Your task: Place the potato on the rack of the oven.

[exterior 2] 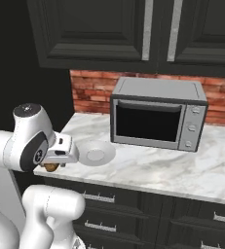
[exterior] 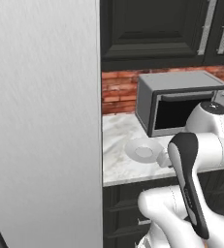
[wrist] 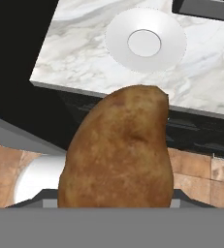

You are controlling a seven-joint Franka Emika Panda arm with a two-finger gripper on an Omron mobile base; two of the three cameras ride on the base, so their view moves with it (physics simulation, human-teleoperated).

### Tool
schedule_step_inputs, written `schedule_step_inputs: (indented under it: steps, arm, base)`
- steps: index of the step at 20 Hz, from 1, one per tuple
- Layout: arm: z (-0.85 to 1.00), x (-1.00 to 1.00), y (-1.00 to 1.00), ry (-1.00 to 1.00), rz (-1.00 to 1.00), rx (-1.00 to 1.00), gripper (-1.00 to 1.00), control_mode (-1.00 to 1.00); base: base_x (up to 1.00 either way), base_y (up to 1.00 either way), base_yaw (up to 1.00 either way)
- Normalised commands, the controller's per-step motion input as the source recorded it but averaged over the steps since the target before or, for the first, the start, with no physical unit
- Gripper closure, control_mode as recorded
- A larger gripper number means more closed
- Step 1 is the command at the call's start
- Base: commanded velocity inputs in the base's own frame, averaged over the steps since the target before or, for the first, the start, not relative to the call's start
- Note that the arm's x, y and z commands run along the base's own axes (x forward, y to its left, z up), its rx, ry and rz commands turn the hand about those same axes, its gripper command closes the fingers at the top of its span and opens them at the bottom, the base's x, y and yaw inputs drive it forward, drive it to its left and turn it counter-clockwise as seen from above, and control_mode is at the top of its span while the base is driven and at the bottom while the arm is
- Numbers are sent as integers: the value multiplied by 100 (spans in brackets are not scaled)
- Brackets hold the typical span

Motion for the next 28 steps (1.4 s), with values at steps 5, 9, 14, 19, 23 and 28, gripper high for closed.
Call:
schedule_step_inputs:
  steps: [5, 9, 14, 19, 23, 28]
  arm:
    - [0, 0, 0, 0, 0, 0, 100, 100]
    - [0, 0, 0, 0, 0, 0, 100, 100]
    - [0, 0, 0, 0, 0, 0, 100, 100]
    - [0, 0, 0, 0, 0, 0, 100, 100]
    - [0, 0, 0, 0, 0, 0, 100, 100]
    - [0, 0, 0, 0, 0, 0, 100, 100]
  base:
    - [-54, 100, 47]
    - [-23, 100, 48]
    - [-55, 6, 5]
    - [-2, -41, 9]
    - [-51, 14, 10]
    - [-16, -36, 27]
